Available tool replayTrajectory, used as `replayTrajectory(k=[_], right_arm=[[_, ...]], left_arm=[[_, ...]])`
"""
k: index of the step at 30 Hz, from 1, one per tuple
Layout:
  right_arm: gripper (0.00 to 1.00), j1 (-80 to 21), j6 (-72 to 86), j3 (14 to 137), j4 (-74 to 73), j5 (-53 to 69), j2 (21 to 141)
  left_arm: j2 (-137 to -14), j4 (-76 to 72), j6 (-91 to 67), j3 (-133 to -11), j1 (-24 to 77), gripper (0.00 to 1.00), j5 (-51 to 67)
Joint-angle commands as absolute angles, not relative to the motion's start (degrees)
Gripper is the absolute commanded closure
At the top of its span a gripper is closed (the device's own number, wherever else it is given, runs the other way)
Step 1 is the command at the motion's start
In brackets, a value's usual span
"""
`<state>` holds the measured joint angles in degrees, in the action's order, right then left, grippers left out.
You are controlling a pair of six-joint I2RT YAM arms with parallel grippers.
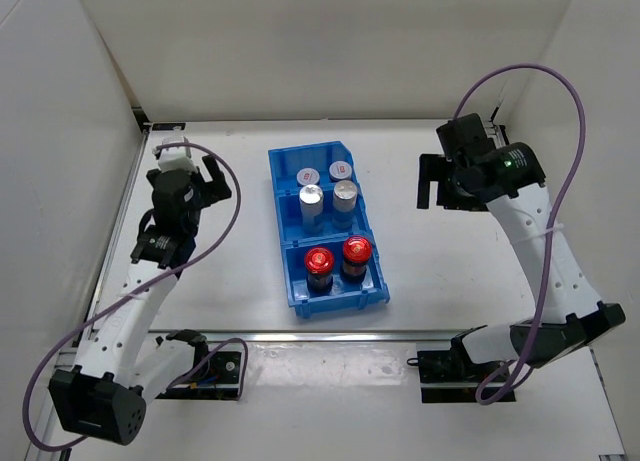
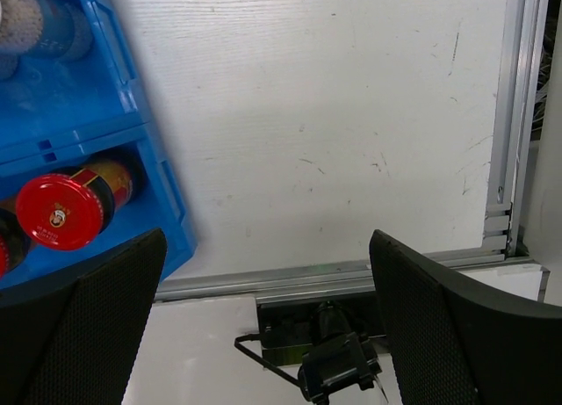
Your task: Organize the condiment bottles
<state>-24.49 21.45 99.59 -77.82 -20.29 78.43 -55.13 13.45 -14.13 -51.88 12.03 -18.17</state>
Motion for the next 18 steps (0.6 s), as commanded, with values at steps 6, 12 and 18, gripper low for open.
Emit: replayTrajectory(k=[6,12,18], right_arm=[[0.01,-24.3,21.5,97.6,-88.4,-18.0,74.8],[0.01,-24.3,22.1,96.5,-88.4,-20.1,74.1],[0.01,-24.3,22.1,93.3,-88.4,-18.8,71.8]], left_arm=[[-53.9,9.5,-18.0,-52.9,8.0,0.00,-22.9],[-47.0,10.6,-37.1,-45.4,8.0,0.00,-39.0],[-47.2,-4.0,-21.6,-32.1,6.9,0.00,-30.9]])
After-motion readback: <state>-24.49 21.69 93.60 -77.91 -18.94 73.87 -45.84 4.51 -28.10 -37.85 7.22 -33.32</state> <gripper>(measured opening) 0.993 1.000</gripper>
